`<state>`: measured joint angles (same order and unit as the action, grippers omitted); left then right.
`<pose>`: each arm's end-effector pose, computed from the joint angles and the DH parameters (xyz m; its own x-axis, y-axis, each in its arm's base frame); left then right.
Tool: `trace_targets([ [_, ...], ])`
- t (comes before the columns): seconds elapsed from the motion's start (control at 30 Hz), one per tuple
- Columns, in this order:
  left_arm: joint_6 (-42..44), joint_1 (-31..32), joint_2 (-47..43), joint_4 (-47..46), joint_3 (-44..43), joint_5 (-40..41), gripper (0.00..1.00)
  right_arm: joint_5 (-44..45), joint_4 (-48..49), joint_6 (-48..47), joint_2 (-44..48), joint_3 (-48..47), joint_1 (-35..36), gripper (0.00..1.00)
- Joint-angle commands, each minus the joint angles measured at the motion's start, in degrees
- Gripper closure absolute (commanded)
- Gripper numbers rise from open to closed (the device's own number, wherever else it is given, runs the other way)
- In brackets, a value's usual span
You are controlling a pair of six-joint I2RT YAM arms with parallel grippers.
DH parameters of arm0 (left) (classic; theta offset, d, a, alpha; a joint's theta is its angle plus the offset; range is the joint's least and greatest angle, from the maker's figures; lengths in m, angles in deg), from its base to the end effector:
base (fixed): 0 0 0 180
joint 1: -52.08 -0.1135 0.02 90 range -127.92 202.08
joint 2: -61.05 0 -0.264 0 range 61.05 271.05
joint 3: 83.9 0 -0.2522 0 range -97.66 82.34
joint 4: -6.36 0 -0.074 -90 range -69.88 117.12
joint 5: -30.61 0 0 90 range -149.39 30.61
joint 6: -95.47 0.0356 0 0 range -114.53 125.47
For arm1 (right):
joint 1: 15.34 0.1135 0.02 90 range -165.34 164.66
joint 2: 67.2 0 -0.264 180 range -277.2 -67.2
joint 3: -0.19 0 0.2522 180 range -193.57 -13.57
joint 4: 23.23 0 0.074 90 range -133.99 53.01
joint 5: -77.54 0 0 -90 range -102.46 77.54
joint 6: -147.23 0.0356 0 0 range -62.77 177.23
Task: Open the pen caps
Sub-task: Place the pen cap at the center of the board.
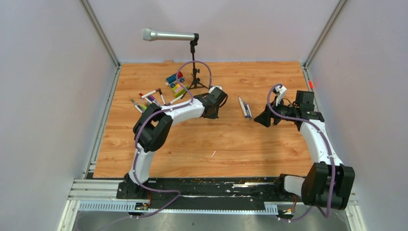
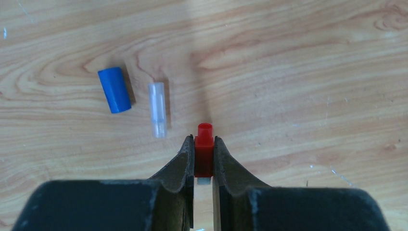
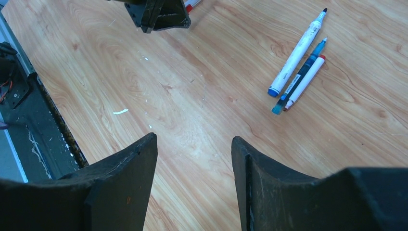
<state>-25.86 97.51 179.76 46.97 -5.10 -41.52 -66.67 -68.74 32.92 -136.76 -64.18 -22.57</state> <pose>0.3196 -0.3089 0.1776 -0.8024 0.1094 -0.5866 0.1722 0.9837 -0.0520 0.2408 -0.0014 0.2647 -0.5201 -0.1767 -0.8356 -0.7135 0.6277 0.3113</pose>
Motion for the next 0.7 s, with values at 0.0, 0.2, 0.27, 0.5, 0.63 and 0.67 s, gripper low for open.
trace_targets([
  [0.0, 1.06, -1.55, 1.77, 2.43, -4.31, -0.97, 0.83, -2.38, 2.57, -1.68, -0.07, 0.05, -0.42, 0.41],
  [0.2, 1.92, -3.03, 4.15, 3.71, -7.95, -3.28, 0.8, -2.61, 2.58, -1.79, -0.12, 0.22, -0.85, 0.41],
  [0.27, 2.19, -3.31, 5.01, 4.54, -9.62, -3.93, 0.79, -2.81, 2.57, -1.79, -0.1, 0.18, -1.06, 0.41],
  [0.5, 2.43, -4.07, 6.68, 6.59, -11.97, -5.68, 0.73, -3.2, 2.66, -1.78, -0.1, 0.25, -1.56, 0.41],
  [0.63, 2.62, -4.36, 6.4, 6.88, -12.22, -6.23, 0.67, -3.45, 2.66, -1.74, 0.03, 0.28, -1.82, 0.41],
  [0.67, 2.77, -4.38, 6.29, 6.94, -12.41, -6.45, 0.66, -3.53, 2.66, -1.75, -0.02, 0.25, -1.91, 0.41],
])
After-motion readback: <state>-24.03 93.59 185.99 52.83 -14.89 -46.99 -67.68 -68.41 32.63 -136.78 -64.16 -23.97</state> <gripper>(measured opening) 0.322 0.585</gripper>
